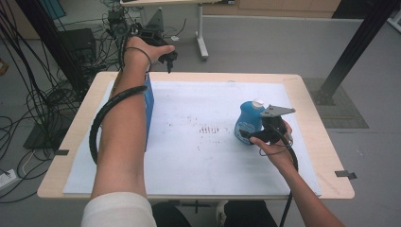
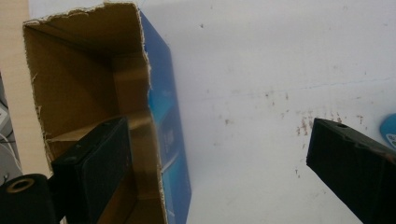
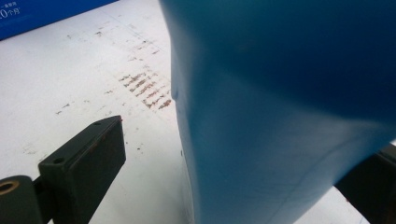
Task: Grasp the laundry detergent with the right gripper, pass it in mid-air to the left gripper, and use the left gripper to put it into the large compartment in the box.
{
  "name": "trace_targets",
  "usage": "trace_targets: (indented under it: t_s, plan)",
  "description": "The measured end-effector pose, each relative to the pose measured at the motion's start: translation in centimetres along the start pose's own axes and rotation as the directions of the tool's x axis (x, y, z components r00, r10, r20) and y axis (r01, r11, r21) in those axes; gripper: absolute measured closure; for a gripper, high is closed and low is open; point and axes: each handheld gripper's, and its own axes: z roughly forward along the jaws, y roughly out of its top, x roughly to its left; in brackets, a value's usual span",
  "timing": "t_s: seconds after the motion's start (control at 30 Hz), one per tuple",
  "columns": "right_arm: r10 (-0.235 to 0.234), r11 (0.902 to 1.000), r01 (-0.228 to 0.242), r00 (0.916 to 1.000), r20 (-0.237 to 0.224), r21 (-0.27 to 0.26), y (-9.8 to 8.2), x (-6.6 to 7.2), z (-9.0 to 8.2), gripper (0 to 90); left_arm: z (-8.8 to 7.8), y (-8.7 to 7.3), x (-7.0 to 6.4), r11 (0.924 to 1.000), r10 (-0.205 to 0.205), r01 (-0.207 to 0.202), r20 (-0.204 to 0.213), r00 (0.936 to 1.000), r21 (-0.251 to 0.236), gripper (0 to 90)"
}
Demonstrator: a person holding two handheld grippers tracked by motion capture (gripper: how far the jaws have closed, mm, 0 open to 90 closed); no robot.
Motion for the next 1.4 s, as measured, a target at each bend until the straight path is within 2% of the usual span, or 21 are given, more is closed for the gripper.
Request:
trace_targets:
  t_s: [0.4, 0.83, 1.0, 1.07, 1.4]
  plan:
    - [0.004, 1.0, -0.004, 1.0, -0.002, -0.002, -0.11, -0.23, 0.18, 9.9, 0.07, 0.06, -0.09, 1.0, 0.007, -0.007, 0.003, 1.0, -0.006, 7.4]
    - [0.012, 0.9999, -0.012, 0.9996, -0.027, -0.011, -0.54, -0.52, 0.53, 30.0, 0.18, 0.2, -0.1, 0.9999, 0.012, -0.012, -0.007, 0.9999, -0.005, 7.5]
    - [0.017, 0.9996, -0.018, 0.9996, -0.024, -0.02, -0.64, -0.66, 0.59, 34.3, 0.2, 0.25, -0.15, 0.9999, 0.013, -0.013, -0.01, 0.9999, -0.005, 7.5]
    - [0.014, 0.9997, -0.015, 0.9997, -0.019, -0.022, -0.65, -0.82, 0.52, 39.1, 0.22, 0.28, -0.17, 0.9999, 0.015, -0.015, -0.01, 0.9998, -0.006, 7.5]
    - [0.012, 0.9995, -0.013, 0.9998, -0.016, -0.03, -0.75, -0.87, 0.49, 41.6, 0.35, 0.35, -0.31, 0.9998, 0.018, -0.018, -0.016, 0.9997, 0.0, 7.6]
